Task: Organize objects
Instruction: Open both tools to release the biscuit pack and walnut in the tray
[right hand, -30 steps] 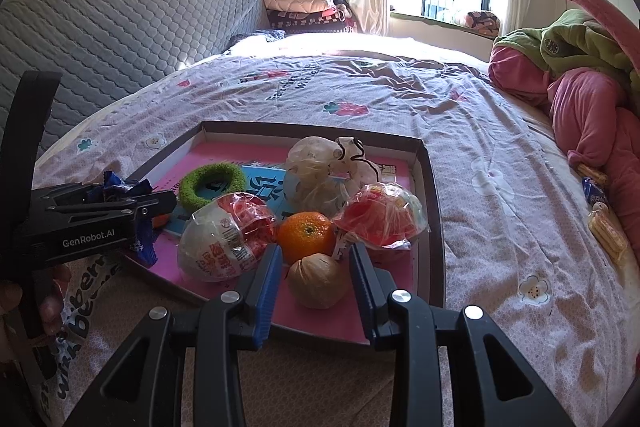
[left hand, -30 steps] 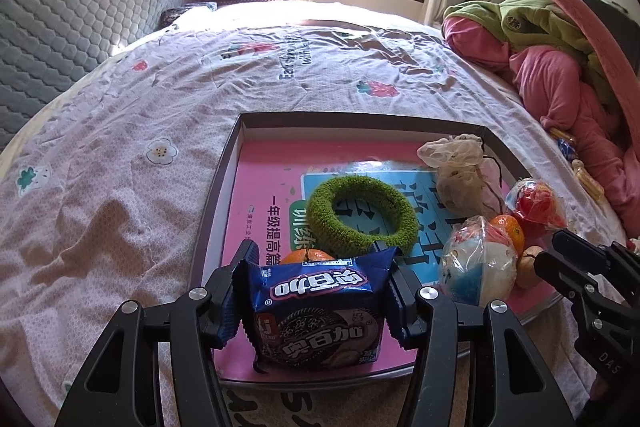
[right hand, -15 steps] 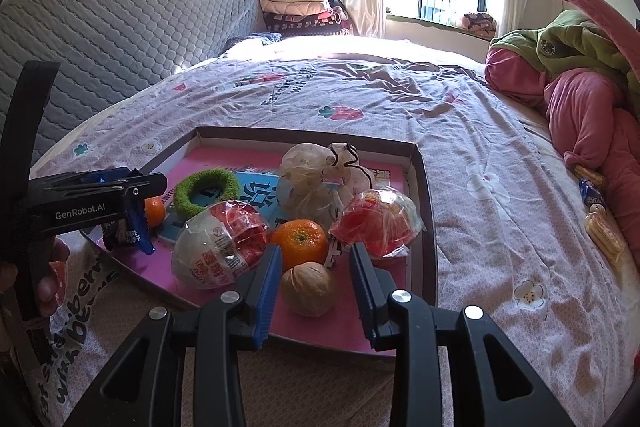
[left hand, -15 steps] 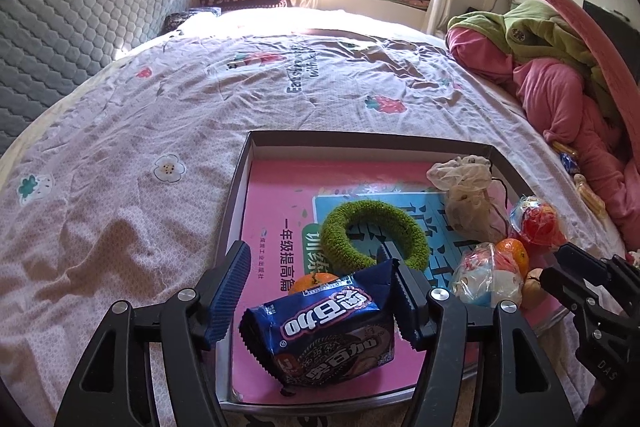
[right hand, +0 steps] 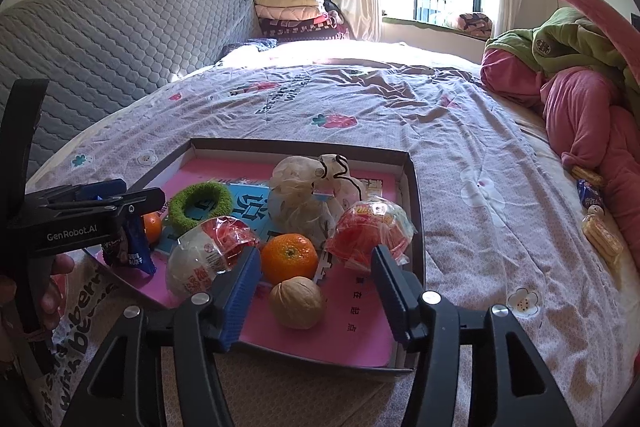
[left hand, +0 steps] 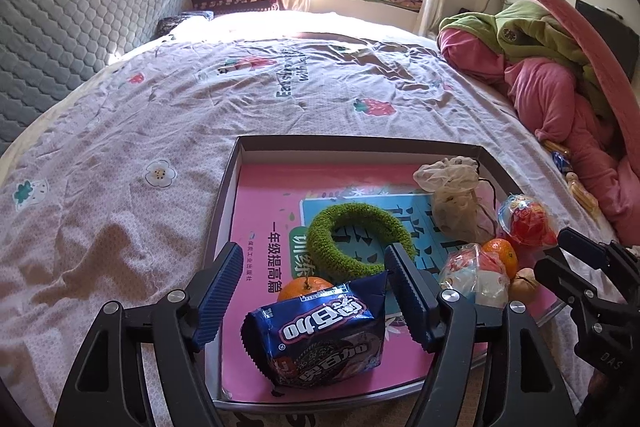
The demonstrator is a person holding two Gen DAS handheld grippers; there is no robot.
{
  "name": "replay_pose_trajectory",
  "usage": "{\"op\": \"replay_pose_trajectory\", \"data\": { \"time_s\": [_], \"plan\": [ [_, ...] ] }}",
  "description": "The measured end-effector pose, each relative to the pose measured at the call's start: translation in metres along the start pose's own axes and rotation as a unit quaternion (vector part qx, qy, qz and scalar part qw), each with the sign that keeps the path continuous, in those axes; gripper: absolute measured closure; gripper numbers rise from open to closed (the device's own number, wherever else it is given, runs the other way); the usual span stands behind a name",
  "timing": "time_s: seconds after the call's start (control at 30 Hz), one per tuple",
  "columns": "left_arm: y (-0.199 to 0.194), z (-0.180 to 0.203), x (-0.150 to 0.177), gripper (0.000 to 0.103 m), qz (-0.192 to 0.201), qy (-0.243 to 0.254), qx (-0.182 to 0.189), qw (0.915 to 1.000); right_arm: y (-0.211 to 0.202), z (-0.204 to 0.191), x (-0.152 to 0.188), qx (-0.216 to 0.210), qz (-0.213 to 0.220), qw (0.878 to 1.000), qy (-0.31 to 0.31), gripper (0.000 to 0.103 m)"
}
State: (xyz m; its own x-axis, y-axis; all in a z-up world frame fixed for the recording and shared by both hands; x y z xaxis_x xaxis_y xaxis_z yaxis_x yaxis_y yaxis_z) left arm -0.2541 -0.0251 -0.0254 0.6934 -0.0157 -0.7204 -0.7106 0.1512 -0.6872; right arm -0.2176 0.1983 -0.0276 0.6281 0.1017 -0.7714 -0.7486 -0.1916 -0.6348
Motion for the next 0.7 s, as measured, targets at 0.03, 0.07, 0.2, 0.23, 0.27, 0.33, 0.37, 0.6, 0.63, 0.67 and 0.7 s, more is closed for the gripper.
{"op": "replay_pose_trajectory", "data": {
  "time_s": [0.03,0.07,0.2,0.23,0.27,0.33,0.37,0.6,0.63,0.67,0.7],
  "plan": [
    [0.000,0.000,0.000,0.028,0.000,-0.001,0.001,1.0000,0.000,0.000,0.000,0.000,0.000,1.000,-0.001,0.045],
    [0.000,-0.001,0.000,0.028,0.000,-0.001,-0.001,1.0000,0.000,0.000,-0.001,0.001,0.001,1.000,-0.002,0.044],
    [-0.004,-0.003,-0.003,0.027,0.007,-0.005,0.003,1.0000,0.001,-0.001,-0.003,0.002,0.001,1.000,-0.003,0.039],
    [-0.005,-0.003,-0.004,0.027,0.008,-0.007,0.004,0.9999,0.001,-0.001,-0.004,0.004,0.001,1.000,-0.003,0.039],
    [-0.005,-0.004,-0.004,0.027,0.009,-0.007,0.001,0.9999,0.002,0.000,-0.004,0.007,0.001,1.000,-0.004,0.038],
    [-0.006,-0.007,-0.005,0.027,0.011,-0.010,-0.005,0.9999,0.002,0.001,-0.006,0.009,0.002,1.000,-0.005,0.038],
    [-0.006,-0.008,-0.005,0.027,0.012,-0.013,-0.004,0.9998,0.002,0.001,-0.007,0.010,0.003,1.000,-0.004,0.038],
    [-0.018,-0.007,-0.013,0.027,0.022,-0.019,0.004,0.9996,-0.004,0.004,-0.014,0.012,0.019,1.000,-0.002,0.037],
    [-0.021,-0.006,-0.015,0.027,0.025,-0.018,0.007,0.9995,-0.005,0.003,-0.015,0.012,0.022,1.000,-0.003,0.037],
    [-0.024,-0.005,-0.016,0.027,0.028,-0.018,0.007,0.9994,-0.006,0.003,-0.016,0.013,0.024,1.000,-0.004,0.037],
    [-0.026,-0.005,-0.018,0.027,0.031,-0.019,0.006,0.9993,-0.007,0.003,-0.018,0.012,0.026,1.000,-0.004,0.037]
  ]
}}
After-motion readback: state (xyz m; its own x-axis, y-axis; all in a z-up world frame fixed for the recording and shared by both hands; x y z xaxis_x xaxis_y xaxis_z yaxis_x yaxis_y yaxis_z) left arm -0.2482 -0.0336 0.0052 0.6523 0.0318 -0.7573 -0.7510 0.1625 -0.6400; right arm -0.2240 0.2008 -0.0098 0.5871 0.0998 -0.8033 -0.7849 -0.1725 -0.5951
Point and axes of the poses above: each gripper's, at about its wrist camera, not at the fingertips, and y roughly the way its jaws point, z to its right, x to its underside, the point moved 3 cm from there along y, roughly the way its jaws point, and after that the axes turned 2 degrees about y, right-handed, at the moved point
